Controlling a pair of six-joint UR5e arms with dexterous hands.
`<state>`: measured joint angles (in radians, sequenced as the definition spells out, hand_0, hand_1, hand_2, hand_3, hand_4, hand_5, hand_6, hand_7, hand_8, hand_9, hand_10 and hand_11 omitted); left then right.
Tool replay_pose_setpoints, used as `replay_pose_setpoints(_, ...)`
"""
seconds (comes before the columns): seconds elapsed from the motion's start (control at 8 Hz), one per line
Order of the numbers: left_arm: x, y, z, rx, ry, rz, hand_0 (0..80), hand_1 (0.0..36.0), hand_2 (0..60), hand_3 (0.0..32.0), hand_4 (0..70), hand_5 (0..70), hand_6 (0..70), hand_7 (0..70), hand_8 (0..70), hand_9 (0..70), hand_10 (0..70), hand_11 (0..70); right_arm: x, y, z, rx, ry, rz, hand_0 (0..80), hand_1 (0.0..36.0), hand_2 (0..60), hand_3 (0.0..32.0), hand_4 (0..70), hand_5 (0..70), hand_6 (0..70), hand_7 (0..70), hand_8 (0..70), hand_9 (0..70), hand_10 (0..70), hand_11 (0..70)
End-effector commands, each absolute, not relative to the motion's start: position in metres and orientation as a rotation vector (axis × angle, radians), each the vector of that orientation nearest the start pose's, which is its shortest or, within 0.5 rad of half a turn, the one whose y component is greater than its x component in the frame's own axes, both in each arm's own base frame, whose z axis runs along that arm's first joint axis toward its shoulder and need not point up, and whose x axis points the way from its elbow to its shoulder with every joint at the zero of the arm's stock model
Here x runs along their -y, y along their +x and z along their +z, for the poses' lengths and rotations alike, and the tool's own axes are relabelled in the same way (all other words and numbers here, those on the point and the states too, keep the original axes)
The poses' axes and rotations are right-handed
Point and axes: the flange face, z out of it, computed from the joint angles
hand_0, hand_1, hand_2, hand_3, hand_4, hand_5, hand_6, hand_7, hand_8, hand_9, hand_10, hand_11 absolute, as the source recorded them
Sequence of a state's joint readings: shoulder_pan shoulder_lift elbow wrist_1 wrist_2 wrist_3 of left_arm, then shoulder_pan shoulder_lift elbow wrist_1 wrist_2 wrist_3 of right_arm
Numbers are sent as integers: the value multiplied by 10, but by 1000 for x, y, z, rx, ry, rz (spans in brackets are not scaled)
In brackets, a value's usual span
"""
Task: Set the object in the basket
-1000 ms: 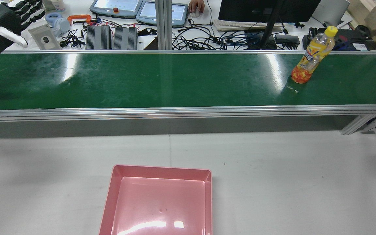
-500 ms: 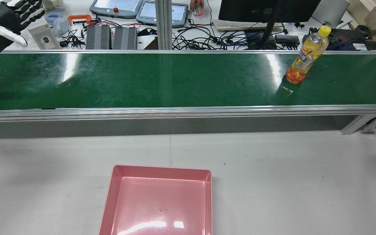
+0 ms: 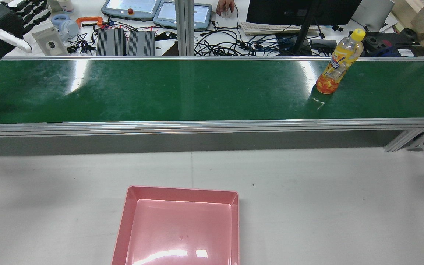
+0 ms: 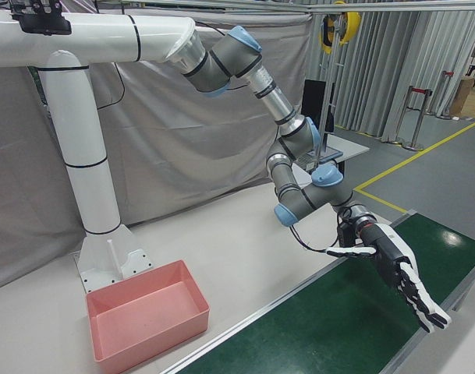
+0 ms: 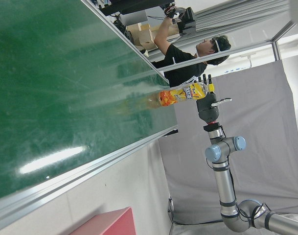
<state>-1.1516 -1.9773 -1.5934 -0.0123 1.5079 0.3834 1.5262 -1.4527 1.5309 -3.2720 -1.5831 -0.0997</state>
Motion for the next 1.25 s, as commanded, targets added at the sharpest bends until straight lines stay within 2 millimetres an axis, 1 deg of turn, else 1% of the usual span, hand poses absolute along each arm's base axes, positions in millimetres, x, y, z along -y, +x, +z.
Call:
replay_pose_setpoints(0.0,657,140,437,-2381,5,-1417,567,56,0,0,68,83,0,0,0,0,31,62,541,108,659,-2244,-47,-2357,0,0,0,0,0,0,0,0,0,0,0,0)
replay_pose_setpoints(0.5,657,140,437,-2380,5,-1418,568,53,0,0,69,84,0,0,0,0,30,62,541,108,659,-2244,-47,-2357,0,0,0,0,0,0,0,0,0,0,0,0)
replay_pose_setpoints(1.12,655,139,432,-2392,3,-1407,569,55,0,0,66,85,0,0,0,0,32,64,541,108,659,-2244,-47,-2357,0,0,0,0,0,0,0,0,0,0,0,0)
